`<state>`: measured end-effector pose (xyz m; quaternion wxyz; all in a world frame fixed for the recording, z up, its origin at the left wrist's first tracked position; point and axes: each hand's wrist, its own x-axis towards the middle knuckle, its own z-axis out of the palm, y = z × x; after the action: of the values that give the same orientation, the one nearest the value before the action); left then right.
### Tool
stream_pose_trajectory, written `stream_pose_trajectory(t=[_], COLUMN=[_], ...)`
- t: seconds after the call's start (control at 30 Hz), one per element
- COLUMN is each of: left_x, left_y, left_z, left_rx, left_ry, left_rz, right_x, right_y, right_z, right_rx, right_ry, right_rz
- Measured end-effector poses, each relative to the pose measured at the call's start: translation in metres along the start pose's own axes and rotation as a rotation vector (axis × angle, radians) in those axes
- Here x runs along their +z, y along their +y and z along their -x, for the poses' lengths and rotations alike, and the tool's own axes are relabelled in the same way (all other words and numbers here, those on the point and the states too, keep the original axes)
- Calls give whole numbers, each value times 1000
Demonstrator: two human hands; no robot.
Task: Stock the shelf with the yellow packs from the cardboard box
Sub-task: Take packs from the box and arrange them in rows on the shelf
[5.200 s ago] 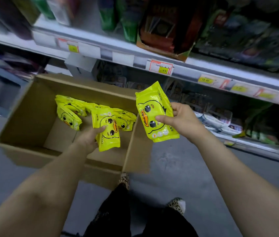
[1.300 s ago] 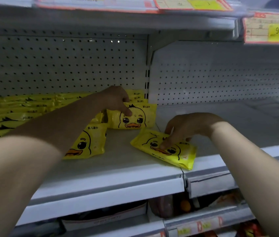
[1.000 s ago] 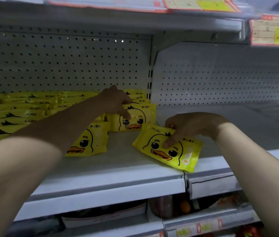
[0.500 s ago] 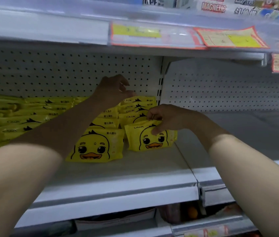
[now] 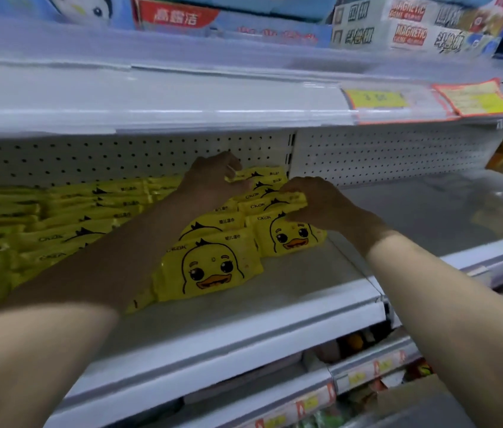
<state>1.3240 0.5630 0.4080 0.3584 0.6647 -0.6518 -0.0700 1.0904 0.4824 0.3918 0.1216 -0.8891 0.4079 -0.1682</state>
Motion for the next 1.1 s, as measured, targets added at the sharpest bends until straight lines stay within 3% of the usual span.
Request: stream_pose_trajectory(t=[0.33,0.5,0.7,1.1], left_x=[-27,-56,-84,-167], left_y=[24,53,64,23], left_z=[85,178,335,574], left_rx=[-77,-275,-497,-889], left_ry=[-33,9,13,54], left_rz=[-10,-192,-414,-529], right_x=[-16,-13,18,112], right_y=[-57,-105,-170,-343], right_z=[71,132,223,307], right_rx=[61,12,-180,-507], right_ry=[-27,-53,-153,-411], right_rz=[65,68,42,-22])
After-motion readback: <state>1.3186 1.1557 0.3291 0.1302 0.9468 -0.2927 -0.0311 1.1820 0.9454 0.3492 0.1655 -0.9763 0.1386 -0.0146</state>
